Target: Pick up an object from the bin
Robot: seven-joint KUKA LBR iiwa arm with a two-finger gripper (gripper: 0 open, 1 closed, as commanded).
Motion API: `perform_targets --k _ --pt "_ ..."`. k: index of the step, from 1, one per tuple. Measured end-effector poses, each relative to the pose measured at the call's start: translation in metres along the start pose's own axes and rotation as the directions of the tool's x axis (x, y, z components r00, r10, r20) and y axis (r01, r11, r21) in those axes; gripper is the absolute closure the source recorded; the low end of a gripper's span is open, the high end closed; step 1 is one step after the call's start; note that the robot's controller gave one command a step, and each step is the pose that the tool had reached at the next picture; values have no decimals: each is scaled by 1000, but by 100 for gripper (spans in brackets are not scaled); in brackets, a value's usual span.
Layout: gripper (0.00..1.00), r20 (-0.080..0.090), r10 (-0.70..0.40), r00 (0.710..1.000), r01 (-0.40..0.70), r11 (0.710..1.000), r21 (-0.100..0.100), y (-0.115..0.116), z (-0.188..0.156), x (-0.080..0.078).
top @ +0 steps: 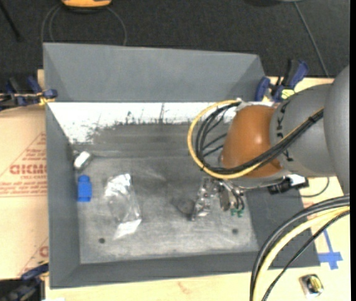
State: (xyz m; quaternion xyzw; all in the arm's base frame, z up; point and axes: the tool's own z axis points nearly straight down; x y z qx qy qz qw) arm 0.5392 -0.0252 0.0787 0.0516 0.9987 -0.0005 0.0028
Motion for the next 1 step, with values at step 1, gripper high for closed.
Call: perform_targets --k 1 --pt "100 4 -355 935 355 935 2 -22 -170 17"
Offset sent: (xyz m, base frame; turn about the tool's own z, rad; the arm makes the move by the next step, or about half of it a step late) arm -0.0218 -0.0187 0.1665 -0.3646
